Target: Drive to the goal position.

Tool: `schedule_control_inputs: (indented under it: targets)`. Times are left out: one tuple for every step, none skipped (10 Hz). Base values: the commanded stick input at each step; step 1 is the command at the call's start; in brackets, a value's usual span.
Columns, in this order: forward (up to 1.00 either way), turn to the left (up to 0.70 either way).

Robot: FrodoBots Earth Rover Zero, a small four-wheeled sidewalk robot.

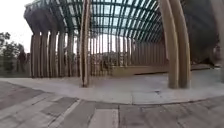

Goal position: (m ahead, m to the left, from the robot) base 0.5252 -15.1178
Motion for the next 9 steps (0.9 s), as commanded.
schedule_control_inputs:
  targets:
    - [1.00, 0.07]
    - [1.00, 0.07]
    - [1.00, 0.07]
    - [1.00, 0.07]
    - [1.00, 0.07]
    - [1.00, 0.07]
    - [1.00, -0.33]
    - [1.00, -0.33]
    - [1.00, -0.33]
